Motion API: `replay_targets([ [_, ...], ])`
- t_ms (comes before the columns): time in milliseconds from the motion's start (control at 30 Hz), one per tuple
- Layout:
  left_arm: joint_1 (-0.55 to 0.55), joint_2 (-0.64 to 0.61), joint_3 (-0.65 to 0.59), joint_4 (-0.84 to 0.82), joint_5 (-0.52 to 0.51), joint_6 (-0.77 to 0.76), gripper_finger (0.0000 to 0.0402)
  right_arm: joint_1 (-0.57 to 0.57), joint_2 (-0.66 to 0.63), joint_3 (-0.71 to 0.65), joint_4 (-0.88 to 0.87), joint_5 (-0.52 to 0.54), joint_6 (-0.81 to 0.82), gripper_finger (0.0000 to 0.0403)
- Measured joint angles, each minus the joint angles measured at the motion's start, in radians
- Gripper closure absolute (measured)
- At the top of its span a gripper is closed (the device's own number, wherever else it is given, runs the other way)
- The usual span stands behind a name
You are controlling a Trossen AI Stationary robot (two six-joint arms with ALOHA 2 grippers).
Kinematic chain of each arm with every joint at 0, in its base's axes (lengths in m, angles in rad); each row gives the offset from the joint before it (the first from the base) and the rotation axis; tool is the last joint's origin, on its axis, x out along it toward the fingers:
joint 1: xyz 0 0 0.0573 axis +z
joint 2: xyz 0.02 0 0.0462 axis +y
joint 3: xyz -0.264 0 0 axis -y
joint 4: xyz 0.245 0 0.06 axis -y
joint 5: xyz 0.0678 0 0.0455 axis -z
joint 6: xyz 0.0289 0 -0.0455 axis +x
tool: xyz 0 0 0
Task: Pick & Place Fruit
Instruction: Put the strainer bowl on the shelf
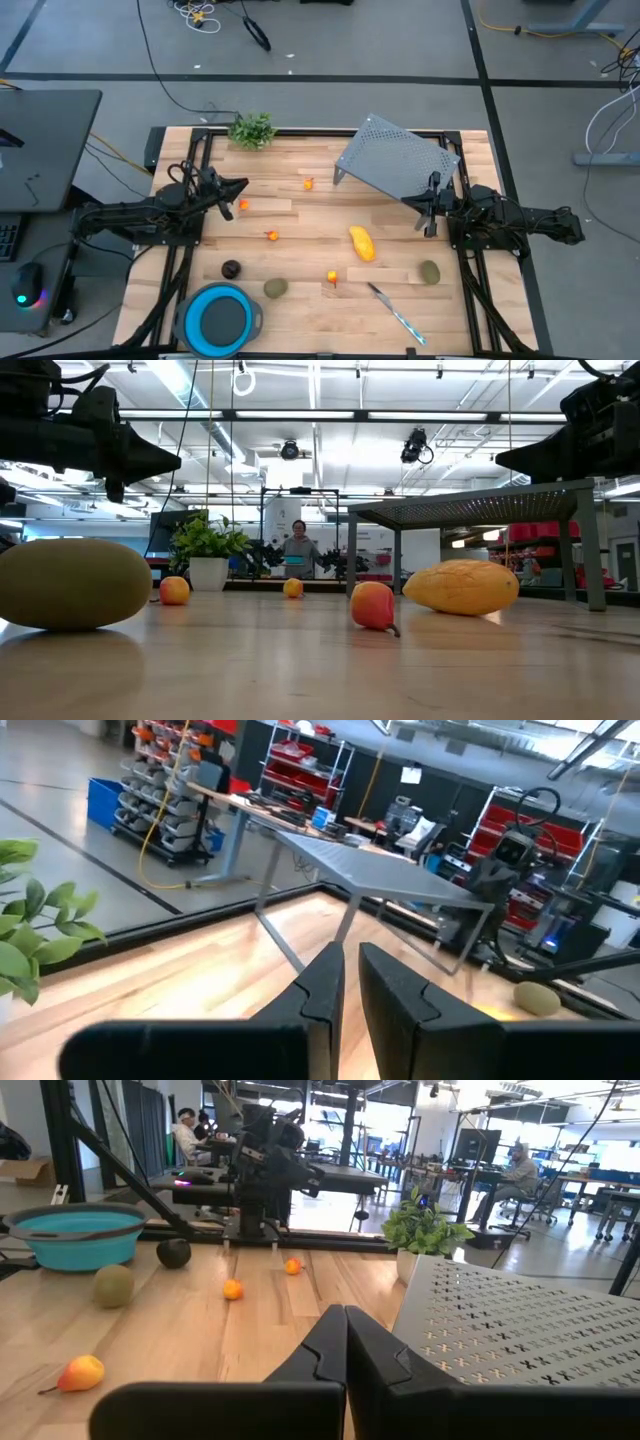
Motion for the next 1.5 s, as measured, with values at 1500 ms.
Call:
replay_targets([
  [1500, -0.766, 1.311, 1.268, -1.217, 0.195, -0.315, 0.0296, 0.000, 0.000, -0.001, 0.063, -0.003, 0.342, 0.0402],
])
